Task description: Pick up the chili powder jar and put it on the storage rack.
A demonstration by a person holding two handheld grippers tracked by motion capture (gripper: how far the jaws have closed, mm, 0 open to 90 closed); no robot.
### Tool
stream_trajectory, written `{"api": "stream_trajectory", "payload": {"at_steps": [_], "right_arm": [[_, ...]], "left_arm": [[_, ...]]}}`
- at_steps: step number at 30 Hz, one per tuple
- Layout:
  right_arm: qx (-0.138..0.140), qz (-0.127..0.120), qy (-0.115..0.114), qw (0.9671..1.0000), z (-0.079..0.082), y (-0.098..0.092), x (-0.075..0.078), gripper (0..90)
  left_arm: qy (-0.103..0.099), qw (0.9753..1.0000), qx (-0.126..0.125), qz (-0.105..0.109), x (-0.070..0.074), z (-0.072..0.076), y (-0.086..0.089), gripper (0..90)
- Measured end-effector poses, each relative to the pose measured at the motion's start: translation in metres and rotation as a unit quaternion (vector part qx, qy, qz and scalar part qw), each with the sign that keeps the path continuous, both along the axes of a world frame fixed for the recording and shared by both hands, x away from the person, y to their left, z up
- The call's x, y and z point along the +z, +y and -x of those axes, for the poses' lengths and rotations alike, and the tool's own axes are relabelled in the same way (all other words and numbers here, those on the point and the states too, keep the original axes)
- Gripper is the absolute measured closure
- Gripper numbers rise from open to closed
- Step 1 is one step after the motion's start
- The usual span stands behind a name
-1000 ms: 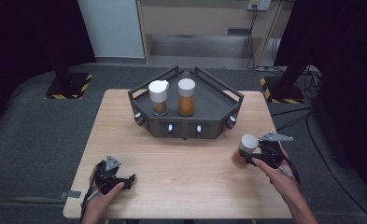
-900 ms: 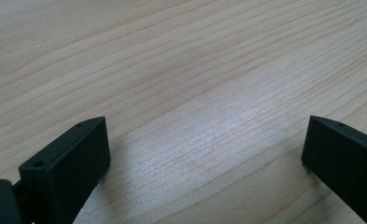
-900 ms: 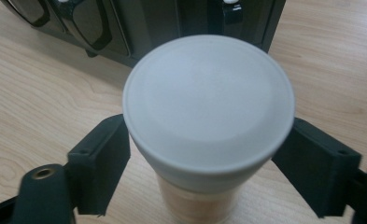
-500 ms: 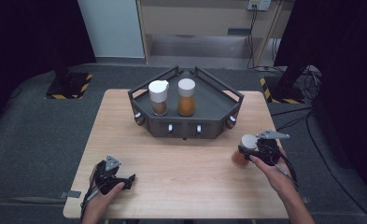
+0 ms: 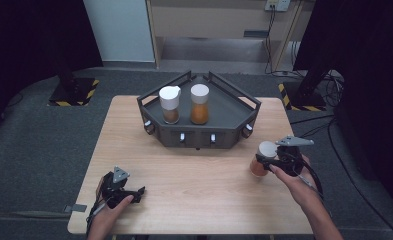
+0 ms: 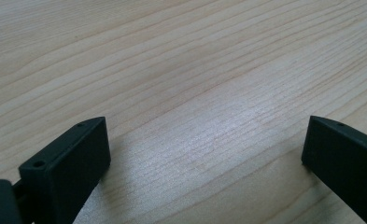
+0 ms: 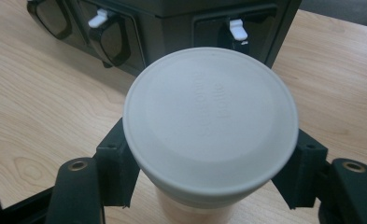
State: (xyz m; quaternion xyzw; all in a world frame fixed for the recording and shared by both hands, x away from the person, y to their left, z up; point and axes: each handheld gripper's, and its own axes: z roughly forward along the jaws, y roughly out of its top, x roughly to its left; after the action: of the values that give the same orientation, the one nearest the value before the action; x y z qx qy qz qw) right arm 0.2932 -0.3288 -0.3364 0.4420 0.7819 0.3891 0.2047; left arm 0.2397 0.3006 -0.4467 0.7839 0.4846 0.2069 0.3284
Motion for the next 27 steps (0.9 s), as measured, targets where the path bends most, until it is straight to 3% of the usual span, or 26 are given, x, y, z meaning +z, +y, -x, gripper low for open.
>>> {"api": "stream_trajectory", "payload": {"at_steps": [8,27], "right_arm": [[0.001,-0.005,0.003,1.0,0.002,-0.001,0.014,34.0],[0.013,0.009,-0.007,0.9999,0.002,0.004,0.039,34.0]], "left_arm": [[0.0,1.0,0.0,0.0,0.0,0.0,0.0,0.0],[0.0,1.0,0.0,0.0,0.0,0.0,0.0,0.0]]}}
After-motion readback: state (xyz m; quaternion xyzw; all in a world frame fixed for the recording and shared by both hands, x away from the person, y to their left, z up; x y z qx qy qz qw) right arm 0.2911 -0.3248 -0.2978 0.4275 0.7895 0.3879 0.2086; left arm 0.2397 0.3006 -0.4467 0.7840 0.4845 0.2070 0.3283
